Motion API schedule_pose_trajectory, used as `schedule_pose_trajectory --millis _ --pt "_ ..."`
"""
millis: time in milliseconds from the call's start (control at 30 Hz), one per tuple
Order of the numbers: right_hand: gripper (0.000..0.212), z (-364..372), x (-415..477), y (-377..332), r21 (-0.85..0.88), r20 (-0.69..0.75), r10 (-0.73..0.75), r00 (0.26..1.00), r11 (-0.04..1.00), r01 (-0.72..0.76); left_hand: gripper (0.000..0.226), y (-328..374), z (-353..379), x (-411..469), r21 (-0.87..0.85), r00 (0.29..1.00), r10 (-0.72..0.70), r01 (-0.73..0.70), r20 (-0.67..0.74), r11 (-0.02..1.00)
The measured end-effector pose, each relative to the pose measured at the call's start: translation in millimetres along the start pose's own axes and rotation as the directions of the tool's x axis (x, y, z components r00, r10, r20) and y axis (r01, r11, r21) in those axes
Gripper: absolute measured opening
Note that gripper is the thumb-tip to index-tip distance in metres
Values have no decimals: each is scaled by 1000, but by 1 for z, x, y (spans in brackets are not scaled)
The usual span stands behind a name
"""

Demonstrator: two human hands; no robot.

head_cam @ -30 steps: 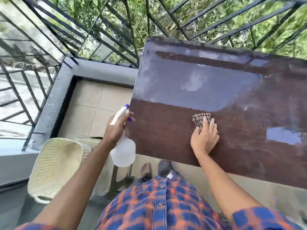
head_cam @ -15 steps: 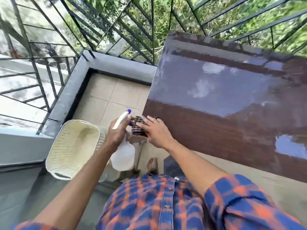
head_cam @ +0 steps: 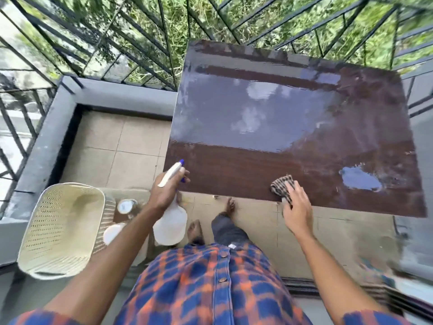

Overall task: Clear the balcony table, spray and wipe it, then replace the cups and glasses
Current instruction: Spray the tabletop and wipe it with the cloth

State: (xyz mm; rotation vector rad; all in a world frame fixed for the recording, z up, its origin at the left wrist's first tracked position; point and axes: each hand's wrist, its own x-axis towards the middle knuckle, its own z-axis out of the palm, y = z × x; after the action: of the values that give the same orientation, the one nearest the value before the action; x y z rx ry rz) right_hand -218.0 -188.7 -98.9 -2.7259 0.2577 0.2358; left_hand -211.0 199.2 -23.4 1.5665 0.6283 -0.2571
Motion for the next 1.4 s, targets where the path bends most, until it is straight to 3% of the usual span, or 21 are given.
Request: schedule_pose_trajectory --millis 67,167,367,500,700,833,1000,1100,1233,1300,1400 --pt "55 -3 0 3 56 -73 188 979 981 -184 31 -2 12 0 21 1000 10 -11 29 1000" --pt "52 3 1 -23 47 -74 247 966 969 -244 27 -2 30 -1 30 998 31 -32 58 999" --pt "53 14 11 -64 -27 94 -130 987 991 133 41 10 78 0 4 988 32 -33 150 999" --pt "49 -1 20 -28 -133 57 -202 978 969 208 40 16 119 3 22 988 22 -25 153 999" --pt "53 -57 31 120 -109 -123 147 981 981 -161 42 27 192 0 13 988 7 -9 152 1000" --pt "53 -110 52 217 -30 -210 449 868 885 -465 40 32 242 -1 34 986 13 -19 168 999" --pt "51 -134 75 249 22 -245 588 770 798 -602 42 43 296 -5 36 981 29 -36 192 999" --pt "49 -119 75 206 47 -238 514 824 854 -519 32 49 319 -7 47 981 49 -59 189 997" --pt "49 -85 68 130 -54 -123 131 984 989 -139 31 54 347 -8 121 978 77 -102 192 987" --pt "49 -74 64 112 -85 -74 -15 997 996 9 33 57 361 -10 149 973 87 -121 215 981" --pt "47 -82 67 133 -102 -77 -106 991 990 98 32 61 377 -10 178 963 93 -140 252 974"
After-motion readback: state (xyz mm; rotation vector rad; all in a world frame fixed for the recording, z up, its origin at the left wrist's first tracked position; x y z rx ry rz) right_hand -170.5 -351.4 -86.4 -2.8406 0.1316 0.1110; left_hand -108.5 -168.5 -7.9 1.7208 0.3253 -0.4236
